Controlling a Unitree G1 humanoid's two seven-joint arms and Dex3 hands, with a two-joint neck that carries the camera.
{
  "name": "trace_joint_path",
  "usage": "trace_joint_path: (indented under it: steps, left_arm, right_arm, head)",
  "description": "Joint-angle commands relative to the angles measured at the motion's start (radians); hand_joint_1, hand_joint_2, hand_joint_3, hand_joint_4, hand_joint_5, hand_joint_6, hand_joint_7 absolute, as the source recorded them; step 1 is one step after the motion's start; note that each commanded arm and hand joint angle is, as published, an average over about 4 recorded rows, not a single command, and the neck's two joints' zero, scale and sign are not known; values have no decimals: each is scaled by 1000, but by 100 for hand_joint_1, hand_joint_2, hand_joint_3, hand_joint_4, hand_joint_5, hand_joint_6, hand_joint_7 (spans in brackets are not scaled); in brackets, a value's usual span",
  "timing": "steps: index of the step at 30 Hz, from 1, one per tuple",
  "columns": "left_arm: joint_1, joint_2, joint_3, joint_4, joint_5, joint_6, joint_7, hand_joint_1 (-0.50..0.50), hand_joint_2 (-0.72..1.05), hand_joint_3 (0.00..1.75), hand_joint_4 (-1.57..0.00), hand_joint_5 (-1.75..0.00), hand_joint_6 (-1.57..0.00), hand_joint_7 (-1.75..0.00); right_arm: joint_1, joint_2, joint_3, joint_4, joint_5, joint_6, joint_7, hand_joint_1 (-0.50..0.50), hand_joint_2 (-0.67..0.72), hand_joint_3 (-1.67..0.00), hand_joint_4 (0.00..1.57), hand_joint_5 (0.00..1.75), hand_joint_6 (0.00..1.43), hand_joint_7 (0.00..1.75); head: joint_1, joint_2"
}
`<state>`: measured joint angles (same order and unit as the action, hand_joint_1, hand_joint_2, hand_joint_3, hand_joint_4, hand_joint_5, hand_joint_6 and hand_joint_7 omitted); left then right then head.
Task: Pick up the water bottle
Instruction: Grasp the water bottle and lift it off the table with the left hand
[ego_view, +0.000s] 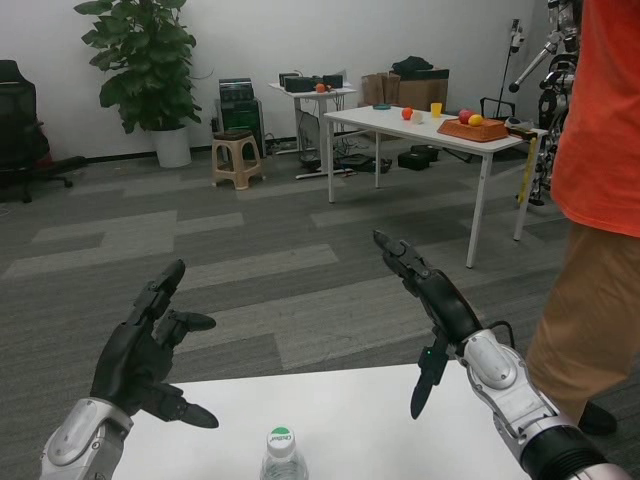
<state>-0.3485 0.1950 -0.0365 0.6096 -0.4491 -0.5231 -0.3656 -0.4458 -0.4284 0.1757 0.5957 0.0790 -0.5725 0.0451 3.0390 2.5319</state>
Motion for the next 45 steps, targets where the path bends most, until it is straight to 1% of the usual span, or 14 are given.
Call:
trace_joint_path:
  steps: [1, 2, 3, 8, 15, 19, 22, 24, 27, 30, 31, 34, 40, 45]
  left_arm:
    - [-17, 4, 9, 7, -7, -9, 7, -50, -10, 7, 0, -154, 0, -14]
    - [-17, 4, 8, 7, -7, -9, 7, -50, -10, 7, 0, -154, 0, -14]
    - [-18, 4, 8, 7, -7, -9, 7, -50, -10, 9, 0, -154, 0, -14]
    - [-20, 7, 5, 9, -8, -9, 7, -50, -10, 9, 0, -154, 0, -14]
    - [-23, 23, -6, 15, -10, -5, 6, -50, -10, 9, 0, -154, 0, -14]
    - [-23, 45, -26, 21, -11, 24, -11, -50, -10, 9, 0, -144, 0, -14]
    - [-28, 63, -52, 26, -11, 69, -37, -50, -17, 9, 0, -144, 0, -14]
    - [-38, 79, -84, 40, -13, 104, -59, -50, -19, 7, 0, -144, 0, -14]
    - [-53, 93, -131, 71, -27, 124, -73, -50, -17, 9, 0, -144, 0, -14]
    - [-61, 96, -153, 88, -40, 126, -76, -50, -15, 9, 0, -144, 0, -14]
    - [-63, 96, -159, 94, -43, 126, -77, -50, -17, 9, 0, -144, 0, -14]
    - [-66, 98, -178, 105, -54, 126, -78, -50, -19, 9, 0, -144, 0, -14]
    - [-66, 103, -199, 112, -66, 126, -80, -50, -19, 9, 0, -144, 0, -14]
    - [-64, 108, -214, 124, -66, 141, -92, -50, -19, 9, 0, -144, 0, -14]
  right_arm:
    - [4, 3, -8, 0, 5, -6, -5, -46, 60, 0, 0, 0, 0, 0]
    - [4, 4, -8, 1, 5, -6, -5, -47, 60, 0, 0, 0, 0, 0]
    - [3, 4, -8, 1, 5, -6, -5, -47, 60, 0, 0, 0, 0, 0]
    - [0, 4, -8, 8, 5, -6, -5, -46, 60, 0, 0, 0, 0, 0]
    - [-1, 4, -7, 22, 5, -6, -5, -46, 60, 0, 0, 0, 0, 0]
    - [-1, 4, -4, 39, 5, -4, -5, -46, 60, 0, 0, 0, 0, 0]
    - [-2, 4, -3, 46, 5, -4, -5, -46, 60, 0, 0, 0, 0, 0]
    - [-2, 4, -2, 52, 5, -4, -5, -46, 60, 0, 0, 0, 0, 0]
    - [-2, 4, -2, 58, 5, -4, -5, -46, 60, 0, 0, 0, 0, 0]
    - [-2, 4, -2, 58, 5, -4, -5, -46, 60, 0, 0, 0, 0, 0]
    - [-2, 4, -2, 59, 5, -4, -5, -46, 60, 0, 0, 0, 0, 0]
    - [-2, 4, 0, 63, 5, -4, -5, -46, 57, 0, 0, 0, 0, 0]
    - [-1, 2, 5, 68, 5, -4, -5, -46, 60, 0, 0, 0, 0, 0]
    - [0, 0, 7, 70, 5, -4, -5, -46, 60, 0, 0, 0, 0, 0]
  head:
    - [-1, -3]
    - [-1, -3]
    - [0, -3]
    - [-3, -12]
    - [-7, -31]
    - [-8, -44]
    - [-13, -57]
    - [-18, -73]
    - [-25, -99]
    - [-34, -150]
    - [-40, -189]
    - [-46, -257]
    - [-46, -294]
    - [-50, -306]
